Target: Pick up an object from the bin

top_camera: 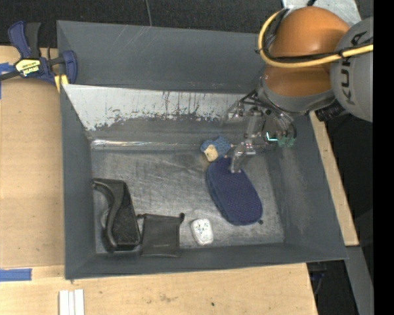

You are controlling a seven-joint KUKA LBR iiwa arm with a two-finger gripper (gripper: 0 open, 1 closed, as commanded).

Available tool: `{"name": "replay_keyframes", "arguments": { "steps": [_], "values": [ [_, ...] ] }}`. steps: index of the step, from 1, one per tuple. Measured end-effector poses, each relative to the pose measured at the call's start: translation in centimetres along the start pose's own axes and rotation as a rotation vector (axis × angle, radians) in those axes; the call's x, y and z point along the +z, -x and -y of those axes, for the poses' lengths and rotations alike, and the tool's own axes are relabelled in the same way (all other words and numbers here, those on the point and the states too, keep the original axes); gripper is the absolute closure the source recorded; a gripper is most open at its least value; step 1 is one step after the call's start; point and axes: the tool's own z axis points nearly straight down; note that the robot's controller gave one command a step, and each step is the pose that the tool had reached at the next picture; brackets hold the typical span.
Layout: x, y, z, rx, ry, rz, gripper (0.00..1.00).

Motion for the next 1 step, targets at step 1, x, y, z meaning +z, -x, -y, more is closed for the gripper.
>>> {"name": "replay_keyframes", "arguments": {
  "steps": [1],
  "values": [
    [5.60,1.56,2.23,0.068,-0.001,0.002,0.00]
  ]
}}
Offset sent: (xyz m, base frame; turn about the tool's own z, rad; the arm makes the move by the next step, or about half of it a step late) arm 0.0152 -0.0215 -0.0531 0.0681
